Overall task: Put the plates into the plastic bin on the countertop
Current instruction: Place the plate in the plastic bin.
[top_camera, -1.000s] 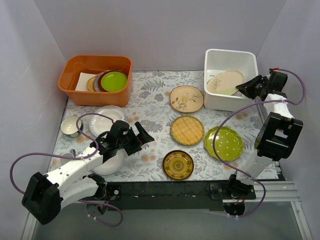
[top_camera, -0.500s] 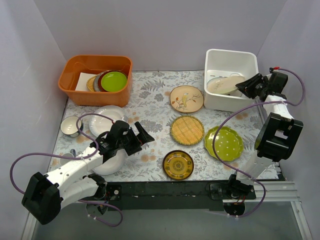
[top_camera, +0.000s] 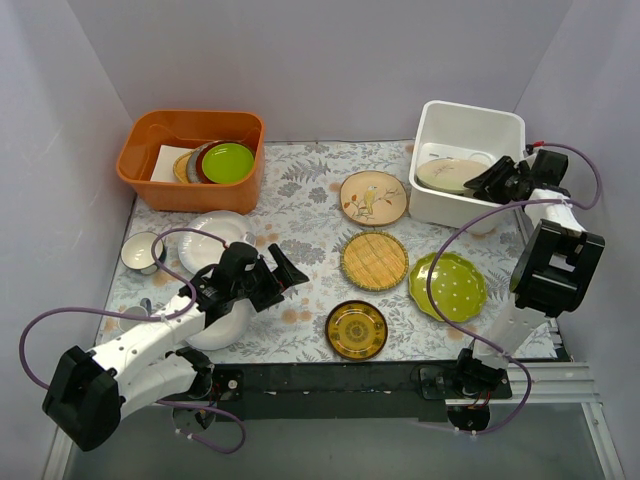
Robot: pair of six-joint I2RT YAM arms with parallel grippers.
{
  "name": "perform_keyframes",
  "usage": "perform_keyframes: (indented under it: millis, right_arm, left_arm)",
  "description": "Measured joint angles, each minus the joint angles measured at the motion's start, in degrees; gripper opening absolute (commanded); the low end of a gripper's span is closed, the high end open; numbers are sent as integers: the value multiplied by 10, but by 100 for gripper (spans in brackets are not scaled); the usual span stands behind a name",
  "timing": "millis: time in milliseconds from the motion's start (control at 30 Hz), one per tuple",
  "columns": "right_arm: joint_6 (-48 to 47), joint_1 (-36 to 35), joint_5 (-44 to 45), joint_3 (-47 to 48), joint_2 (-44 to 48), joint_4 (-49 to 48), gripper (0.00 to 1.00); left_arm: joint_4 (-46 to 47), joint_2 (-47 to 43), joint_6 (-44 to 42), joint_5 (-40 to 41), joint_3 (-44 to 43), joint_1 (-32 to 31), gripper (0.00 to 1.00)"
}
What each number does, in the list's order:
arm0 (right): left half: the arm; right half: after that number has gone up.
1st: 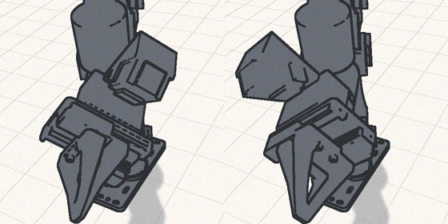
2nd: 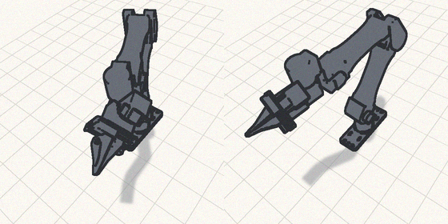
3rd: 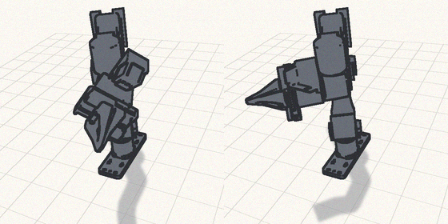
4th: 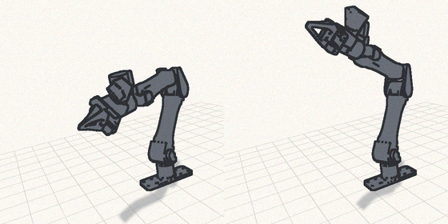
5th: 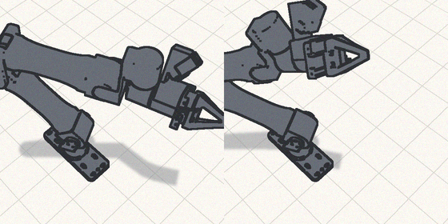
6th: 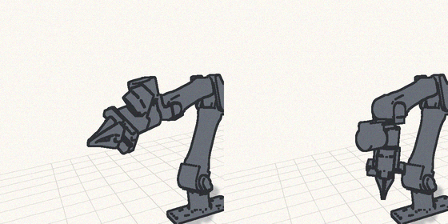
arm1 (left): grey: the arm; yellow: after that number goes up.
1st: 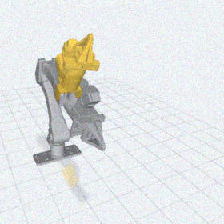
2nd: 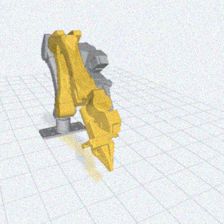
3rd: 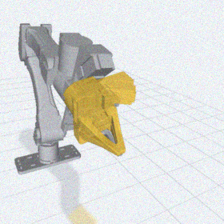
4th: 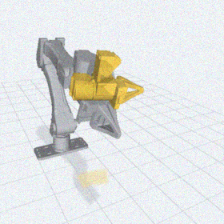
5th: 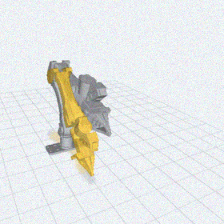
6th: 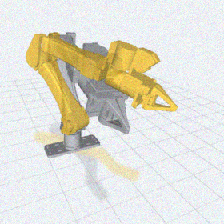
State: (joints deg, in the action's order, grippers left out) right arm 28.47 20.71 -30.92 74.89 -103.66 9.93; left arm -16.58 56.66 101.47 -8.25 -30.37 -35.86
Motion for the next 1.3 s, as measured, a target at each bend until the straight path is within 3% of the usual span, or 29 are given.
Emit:
perform_keyframes:
  millis: [733, 1067, 1300]
  right_arm:
    - [-25, 5, 7, 51, -18, 130, 74]
    - [-12, -10, -7, 168, 4, 142, 75]
    - [-21, -74, -9, 190, 30, 169, 74]
  left_arm:
    - [3, -23, 2, -2, 0, 0, 98]
    - [3, -20, 2, -2, 0, 0, 98]
    - [2, -20, 2, -2, 0, 0, 98]
